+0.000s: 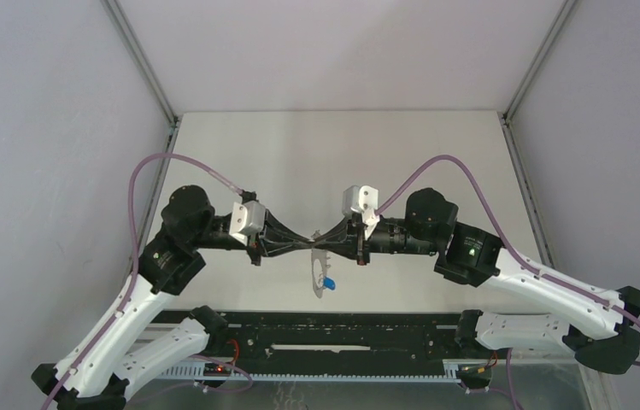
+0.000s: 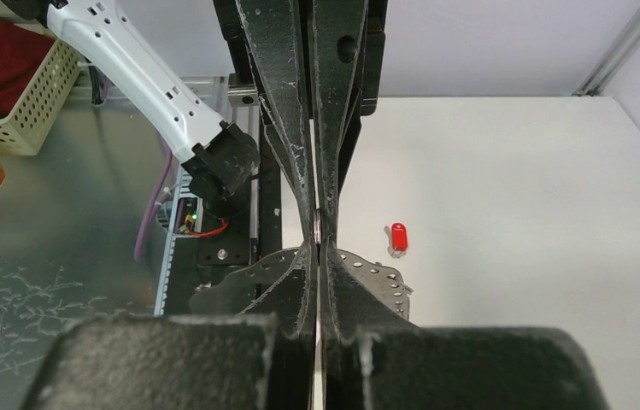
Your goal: Put the keys on the keyring
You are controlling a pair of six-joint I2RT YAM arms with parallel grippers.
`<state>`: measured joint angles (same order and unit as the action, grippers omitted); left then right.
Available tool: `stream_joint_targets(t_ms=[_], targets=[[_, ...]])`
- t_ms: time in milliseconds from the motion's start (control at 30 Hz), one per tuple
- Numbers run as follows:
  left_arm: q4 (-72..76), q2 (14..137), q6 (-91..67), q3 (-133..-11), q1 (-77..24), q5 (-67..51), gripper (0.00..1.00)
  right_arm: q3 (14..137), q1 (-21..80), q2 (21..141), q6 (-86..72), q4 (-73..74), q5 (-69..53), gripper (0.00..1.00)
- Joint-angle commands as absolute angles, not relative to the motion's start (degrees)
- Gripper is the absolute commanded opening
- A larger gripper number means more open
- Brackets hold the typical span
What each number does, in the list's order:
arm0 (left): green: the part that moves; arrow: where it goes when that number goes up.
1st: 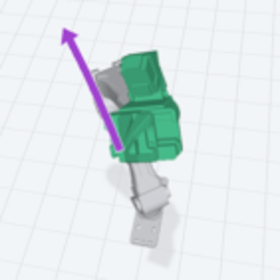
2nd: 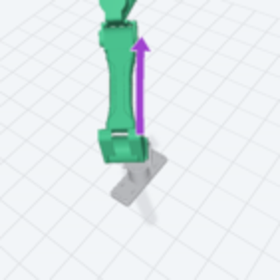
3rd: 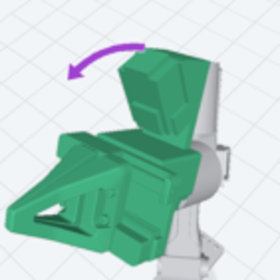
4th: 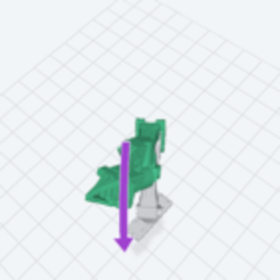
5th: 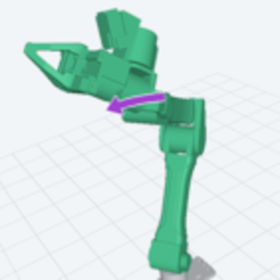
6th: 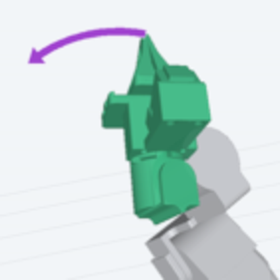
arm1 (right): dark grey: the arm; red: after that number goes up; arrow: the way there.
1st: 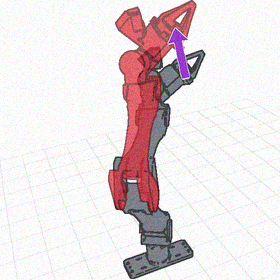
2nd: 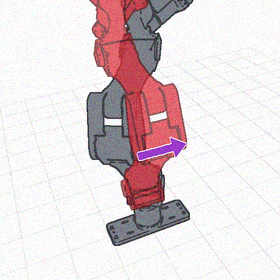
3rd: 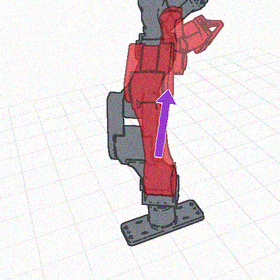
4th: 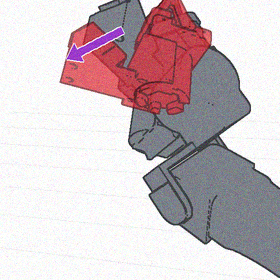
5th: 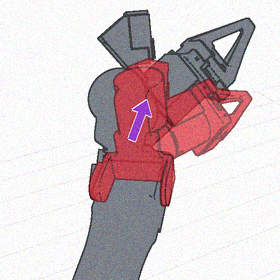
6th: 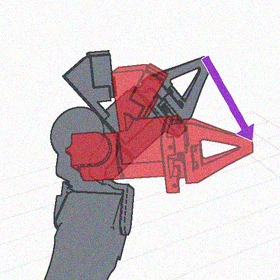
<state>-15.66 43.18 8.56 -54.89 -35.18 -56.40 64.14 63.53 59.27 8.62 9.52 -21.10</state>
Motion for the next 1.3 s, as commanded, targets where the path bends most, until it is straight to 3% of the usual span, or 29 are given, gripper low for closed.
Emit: stream_joint_targets(t_ms=[0,100,233,267,400,467,700,867,967,1167,1267], targets=[[-14.17,42.72,9.87,-57.73,-35.16,-57.94,0.0,67.29,64.16,60.18,7.79,7.32,-19.88,0.07],[-16.9,42.18,14.57,-57.5,-35.0,-57.69,0.0,67.37,64.04,59.35,6.98,7.36,-16.59,0.34],[-20.48,41.41,19.73,-56.81,-33.52,-58.03,0.0,67.29,61.29,57.58,3.49,8.67,-11.55,0.96],[-21.13,41.58,20.26,-56.97,-32.72,-58.23,0.0,67.2,60.26,57.27,1.89,9.4,-10.27,0.99],[-33.12,46.7,27.23,-62.9,-25.21,-61.49,0.0,64.47,59.02,55.09,-3.98,8.56,-2.44,1.0],[-36.35,49.26,28.1,-65.68,-19.73,-64.75,0.0,62.13,58.97,53.6,-11.57,7.11,7.59,1.0],[-39.7,46.24,32.08,-63.7,-8.18,-67.17,0.0,54.5,57.9,54.3,-13.27,7.77,13.77,1.0],[-44.88,44.47,36.18,-63.15,-1.97,-68.44,0.0,49.88,61.68,65.23,-13.88,2.71,19.86,1.0],[-44.88,43.76,36.6,-62.29,2.5,-68.46,0.0,49.83,64.39,75.75,-11.28,-5.56,16.58,1.0],[-39.31,42.04,30.23,-59.77,8.69,-67.42,0.0,59.04,66.69,98.49,-8.46,-13.98,11.77,0.99],[-38.12,40.66,28.13,-59.57,11.63,-68.53,0.0,66.09,67.26,106.64,-7.62,-15.62,13.01,0.94]])
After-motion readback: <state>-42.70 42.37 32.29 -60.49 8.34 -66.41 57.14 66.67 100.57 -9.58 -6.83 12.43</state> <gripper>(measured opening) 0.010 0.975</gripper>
